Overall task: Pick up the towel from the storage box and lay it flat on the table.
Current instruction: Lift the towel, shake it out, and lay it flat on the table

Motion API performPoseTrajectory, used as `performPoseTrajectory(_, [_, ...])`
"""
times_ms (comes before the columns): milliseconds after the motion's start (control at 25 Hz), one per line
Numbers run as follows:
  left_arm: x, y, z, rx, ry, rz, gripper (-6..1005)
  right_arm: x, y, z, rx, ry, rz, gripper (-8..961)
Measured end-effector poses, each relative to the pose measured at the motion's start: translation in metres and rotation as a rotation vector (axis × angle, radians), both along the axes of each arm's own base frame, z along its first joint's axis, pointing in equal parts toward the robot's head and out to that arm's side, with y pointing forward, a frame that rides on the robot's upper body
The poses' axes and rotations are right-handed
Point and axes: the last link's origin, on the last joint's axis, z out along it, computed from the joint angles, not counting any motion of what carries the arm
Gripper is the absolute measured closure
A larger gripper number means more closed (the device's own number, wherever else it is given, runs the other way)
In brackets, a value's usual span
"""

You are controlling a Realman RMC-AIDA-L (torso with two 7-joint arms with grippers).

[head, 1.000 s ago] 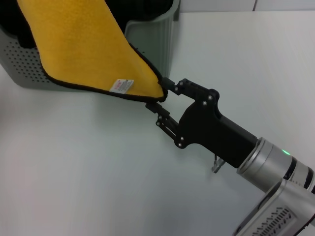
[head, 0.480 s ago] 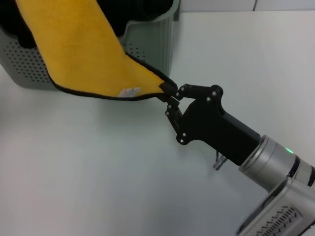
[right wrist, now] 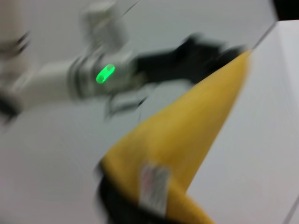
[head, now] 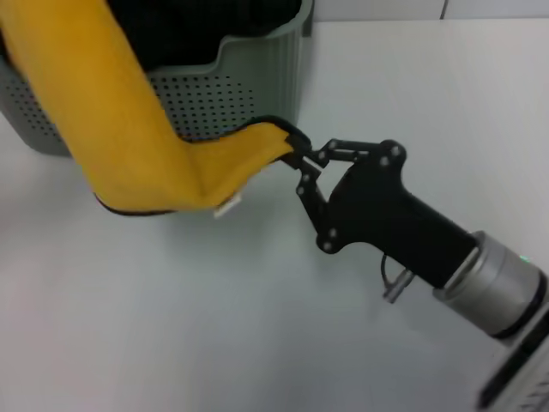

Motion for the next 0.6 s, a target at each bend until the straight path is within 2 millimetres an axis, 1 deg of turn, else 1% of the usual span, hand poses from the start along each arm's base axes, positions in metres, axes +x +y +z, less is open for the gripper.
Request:
performPoseTrajectory(80, [-0.011,-0.005,-0.007,-0.015,0.012,0.047,975,-0.001,0.002,0.007,-0.106,0.067,0.012,915])
performPoseTrajectory(160, [-0.024,-0.007,-0.019,-0.067,0.052,0.108,975,0.001,0.007,0.020,-0.246,0.143,0.028,915])
performPoseTrajectory(280, [-0.037,-0.006,-0.035,-0.178,0.115,0.192,971,0.002,0.016,0.035,-0.398,0.207,0.036,914])
performPoseTrajectory(320, [-0.041,-0.005,-0.040,-0.223,0.139,0.222,969,0.002,0.021,0.041,-0.456,0.218,0.042,914])
performPoseTrajectory(360, [-0.048,-0.002,-0.050,-0.313,0.184,0.283,967,0.001,0.025,0.045,-0.503,0.223,0.044,914])
performPoseTrajectory(400, [-0.048,-0.002,-0.050,-0.313,0.184,0.283,960,0.000,0.029,0.049,-0.542,0.226,0.044,914])
performPoseTrajectory(600, [-0.066,0.002,-0.070,-0.514,0.284,0.424,926,-0.011,0.048,0.071,-0.702,0.218,0.050,914])
